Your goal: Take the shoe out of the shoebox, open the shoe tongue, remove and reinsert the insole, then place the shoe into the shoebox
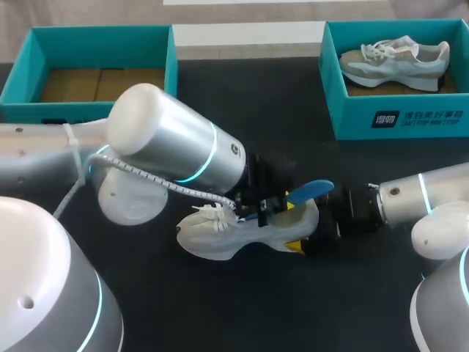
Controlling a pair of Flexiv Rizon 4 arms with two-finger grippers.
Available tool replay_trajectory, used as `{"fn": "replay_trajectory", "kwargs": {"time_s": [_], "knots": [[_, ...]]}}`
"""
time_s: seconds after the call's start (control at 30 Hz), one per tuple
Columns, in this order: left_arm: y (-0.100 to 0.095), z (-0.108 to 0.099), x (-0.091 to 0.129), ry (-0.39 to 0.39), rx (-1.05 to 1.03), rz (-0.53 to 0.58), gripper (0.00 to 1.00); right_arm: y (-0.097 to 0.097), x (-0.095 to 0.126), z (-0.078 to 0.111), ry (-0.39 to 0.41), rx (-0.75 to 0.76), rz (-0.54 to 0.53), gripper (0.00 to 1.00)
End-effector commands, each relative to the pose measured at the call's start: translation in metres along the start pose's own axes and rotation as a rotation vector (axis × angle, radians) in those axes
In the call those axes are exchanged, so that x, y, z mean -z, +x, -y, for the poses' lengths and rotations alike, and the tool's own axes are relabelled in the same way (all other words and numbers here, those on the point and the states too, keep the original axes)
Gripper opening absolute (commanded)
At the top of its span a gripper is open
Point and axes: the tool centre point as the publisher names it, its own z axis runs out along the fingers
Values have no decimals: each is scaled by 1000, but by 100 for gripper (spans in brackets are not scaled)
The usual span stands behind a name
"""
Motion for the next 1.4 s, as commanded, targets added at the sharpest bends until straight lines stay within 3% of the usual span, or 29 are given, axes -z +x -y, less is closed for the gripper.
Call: {"fn": "replay_trajectory", "kwargs": {"time_s": [0.03,0.37,0.5,0.57,1.27,1.4], "knots": [[-2,8,12,3,11,-14,0,-1,-4,1,6,-1,1,0],[-16,46,55,70,164,-173,0,-1,-4,1,6,-1,1,0],[-19,59,73,137,230,-310,0,-1,-4,1,6,-1,1,0],[-23,65,81,195,227,-441,0,-1,-4,1,6,-1,1,0],[-23,65,81,195,227,-441,0,-1,-4,1,6,-1,1,0],[-17,84,103,243,343,-435,0,-1,-4,1,6,-1,1,0]]}}
